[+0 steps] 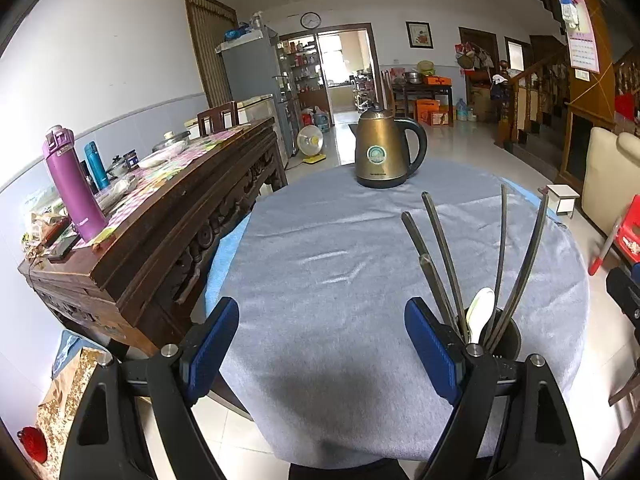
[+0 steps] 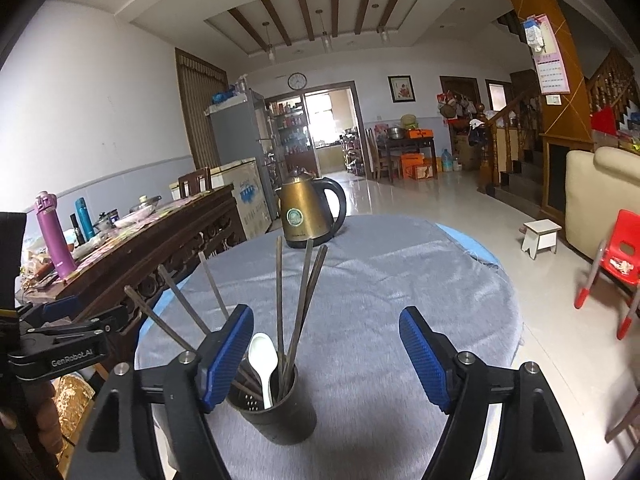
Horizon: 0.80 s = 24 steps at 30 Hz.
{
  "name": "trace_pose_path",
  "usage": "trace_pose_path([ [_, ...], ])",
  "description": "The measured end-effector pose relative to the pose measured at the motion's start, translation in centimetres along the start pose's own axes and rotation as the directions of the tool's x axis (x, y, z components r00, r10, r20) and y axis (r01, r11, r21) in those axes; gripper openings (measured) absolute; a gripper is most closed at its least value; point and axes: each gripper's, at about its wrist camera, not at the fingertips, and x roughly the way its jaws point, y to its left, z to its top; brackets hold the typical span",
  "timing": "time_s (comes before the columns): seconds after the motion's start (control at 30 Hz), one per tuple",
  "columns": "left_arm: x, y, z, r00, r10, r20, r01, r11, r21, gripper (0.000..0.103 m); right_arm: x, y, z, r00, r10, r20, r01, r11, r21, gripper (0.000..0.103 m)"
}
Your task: Organize utensils
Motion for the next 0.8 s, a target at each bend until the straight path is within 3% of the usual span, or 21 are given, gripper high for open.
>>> trace_pose_path([
  [0.1,0.2,-0.1,-0.3,0.999,0.011,-0.031,-0.011,1.0,0.003,0.085,-0.3,0.3,-0.1,1.0,-0.002,-0.006,0.002,1.0,-0.013,0.08],
  [0.8,-0.7,-0.8,-0.8,0.999,-0.001,-0.045,0.002,1.0,0.013,0.085,-1.5,0.5,-1.0,0.992,-0.036,-0.117,0.036,0.999,0.001,0.082],
])
